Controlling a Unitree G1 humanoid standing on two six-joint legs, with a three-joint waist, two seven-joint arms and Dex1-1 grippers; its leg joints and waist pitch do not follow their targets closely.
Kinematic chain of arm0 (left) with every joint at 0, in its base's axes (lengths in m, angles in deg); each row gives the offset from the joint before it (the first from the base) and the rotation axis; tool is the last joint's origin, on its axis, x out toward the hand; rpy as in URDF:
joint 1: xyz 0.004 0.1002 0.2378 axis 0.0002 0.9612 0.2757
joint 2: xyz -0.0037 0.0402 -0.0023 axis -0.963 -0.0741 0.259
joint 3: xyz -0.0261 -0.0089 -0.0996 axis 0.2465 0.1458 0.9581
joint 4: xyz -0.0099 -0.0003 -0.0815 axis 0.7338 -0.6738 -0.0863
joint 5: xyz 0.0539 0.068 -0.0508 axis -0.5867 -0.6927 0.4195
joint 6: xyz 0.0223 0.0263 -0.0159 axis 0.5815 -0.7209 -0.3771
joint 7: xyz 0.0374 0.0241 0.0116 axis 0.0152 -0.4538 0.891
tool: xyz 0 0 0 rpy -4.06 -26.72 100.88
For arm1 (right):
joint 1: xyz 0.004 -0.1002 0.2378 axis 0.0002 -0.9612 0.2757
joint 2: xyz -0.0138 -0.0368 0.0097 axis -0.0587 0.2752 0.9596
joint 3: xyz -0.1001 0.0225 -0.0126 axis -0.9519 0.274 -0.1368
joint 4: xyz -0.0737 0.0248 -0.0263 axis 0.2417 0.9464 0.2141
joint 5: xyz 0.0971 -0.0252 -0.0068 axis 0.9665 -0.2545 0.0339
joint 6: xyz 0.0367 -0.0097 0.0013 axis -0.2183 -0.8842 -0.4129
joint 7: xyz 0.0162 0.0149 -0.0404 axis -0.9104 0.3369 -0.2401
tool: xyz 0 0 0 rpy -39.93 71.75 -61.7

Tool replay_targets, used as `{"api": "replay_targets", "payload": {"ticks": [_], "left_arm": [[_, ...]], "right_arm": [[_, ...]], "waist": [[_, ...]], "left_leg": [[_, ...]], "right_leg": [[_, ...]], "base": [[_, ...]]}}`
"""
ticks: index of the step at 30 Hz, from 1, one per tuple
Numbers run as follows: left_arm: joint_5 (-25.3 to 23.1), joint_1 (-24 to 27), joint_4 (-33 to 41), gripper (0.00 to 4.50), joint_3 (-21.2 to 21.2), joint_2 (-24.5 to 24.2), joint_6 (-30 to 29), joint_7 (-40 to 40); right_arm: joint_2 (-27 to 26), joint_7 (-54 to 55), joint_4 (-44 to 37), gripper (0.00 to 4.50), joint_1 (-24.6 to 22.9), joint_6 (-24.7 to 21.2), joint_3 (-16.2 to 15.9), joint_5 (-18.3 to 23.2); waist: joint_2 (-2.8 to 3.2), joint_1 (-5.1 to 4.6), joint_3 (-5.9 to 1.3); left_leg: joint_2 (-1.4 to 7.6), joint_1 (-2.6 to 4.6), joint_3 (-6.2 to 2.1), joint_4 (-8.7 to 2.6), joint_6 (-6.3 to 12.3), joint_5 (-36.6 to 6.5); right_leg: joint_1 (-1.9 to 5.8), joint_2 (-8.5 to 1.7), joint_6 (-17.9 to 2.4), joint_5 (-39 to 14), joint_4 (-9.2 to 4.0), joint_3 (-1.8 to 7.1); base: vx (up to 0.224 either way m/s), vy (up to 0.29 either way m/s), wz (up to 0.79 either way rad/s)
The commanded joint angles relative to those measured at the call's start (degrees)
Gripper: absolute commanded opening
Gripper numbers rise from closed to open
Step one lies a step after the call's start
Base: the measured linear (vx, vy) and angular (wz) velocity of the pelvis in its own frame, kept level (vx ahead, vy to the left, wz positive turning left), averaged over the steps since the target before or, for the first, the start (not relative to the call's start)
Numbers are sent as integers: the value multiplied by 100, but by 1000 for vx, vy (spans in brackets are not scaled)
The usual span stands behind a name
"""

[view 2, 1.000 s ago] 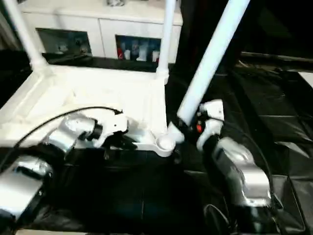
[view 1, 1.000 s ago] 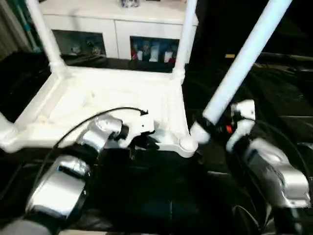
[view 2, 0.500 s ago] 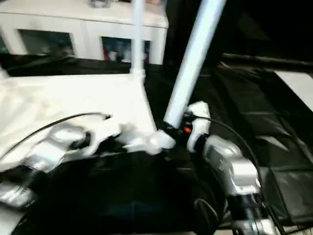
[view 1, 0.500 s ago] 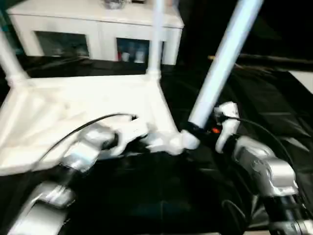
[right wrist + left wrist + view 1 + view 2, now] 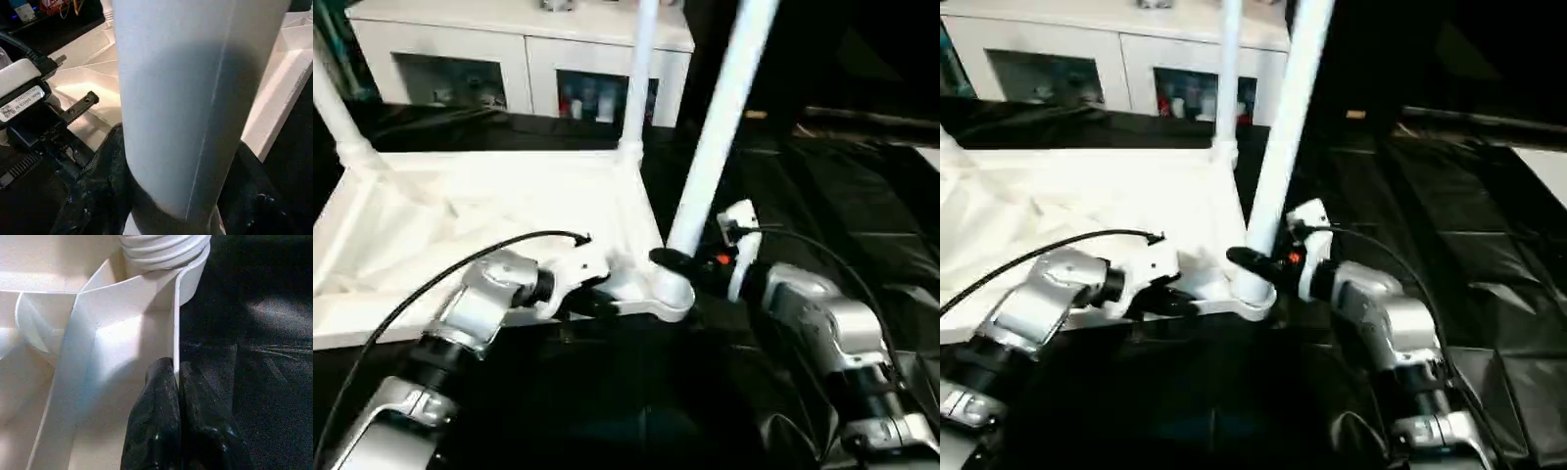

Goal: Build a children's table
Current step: Pick table leg

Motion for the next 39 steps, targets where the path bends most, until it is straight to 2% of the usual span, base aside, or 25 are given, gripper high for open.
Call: {"api": "replay_targets", "payload": {"ticks": [1,3,4,8,10,12,17,22,27,30,35,39], "left_arm": [[93,24,-85,0,-138,111,-126,24],[97,5,-100,0,-141,133,-143,42],[108,-13,-119,0,-134,153,-158,54],[133,-39,-163,0,-113,144,-163,76],[132,-60,-208,0,-101,124,-138,80],[138,-78,-252,0,-97,113,-121,82],[121,-165,-412,0,-117,120,-50,112],[132,-234,-488,0,-152,131,63,88],[134,-274,-563,0,-164,160,121,90],[143,-276,-579,0,-167,173,130,86],[168,-252,-566,0,-175,150,144,56],[171,-244,-571,0,-183,142,166,49]], "right_arm": [[-31,-20,273,186,107,87,-27,-92],[-48,-33,398,186,146,149,-39,-133],[-42,-37,447,186,150,164,-37,-150],[35,-76,391,186,82,94,-23,-130],[106,-166,247,186,6,-91,44,6],[172,-244,143,186,-30,-139,34,19],[411,-459,-107,186,-94,-225,-13,51],[527,-418,-103,186,-43,-115,-46,-122],[426,-334,270,186,57,118,-23,-245],[352,-238,470,186,116,218,27,-268],[230,-181,695,186,174,368,140,-221],[230,-360,676,186,102,417,104,-195]], "waist": [[0,23,-332],[10,27,-331],[-12,24,-332],[-15,57,-336],[-17,70,-336],[-2,90,-332],[-9,104,-327],[9,109,-325],[7,99,-340],[7,104,-341],[15,97,-328],[14,94,-332]], "left_leg": [[70,51,9,-386,27,-1252],[74,61,10,-386,28,-1265],[73,55,11,-383,38,-1243],[71,57,13,-376,89,-1131],[71,59,13,-376,97,-1129],[68,60,13,-379,87,-1163],[67,65,12,-382,52,-1247],[72,66,1,-390,-4,-1387],[69,57,0,-381,-17,-1320],[70,61,3,-377,-7,-1298],[72,67,-1,-392,-21,-1464],[74,64,-6,-393,-27,-1458]], "right_leg": [[271,-179,-1206,-818,-347,101],[260,-180,-1206,-848,-353,101],[267,-178,-1206,-824,-349,100],[274,-174,-1203,-690,-335,99],[281,-171,-1198,-679,-333,99],[281,-168,-1172,-733,-344,100],[272,-171,-1137,-881,-367,100],[260,-182,-1083,-1119,-387,99],[262,-177,-1137,-931,-364,94],[260,-181,-1179,-886,-359,94],[256,-185,-1153,-1098,-386,95],[261,-179,-1128,-1086,-382,95]], "base": [[0,0,0],[0,0,0],[0,0,0],[0,0,0],[0,0,0],[0,0,0],[0,0,0],[0,0,0],[0,0,0],[0,0,0],[0,0,0],[0,0,0]]}}
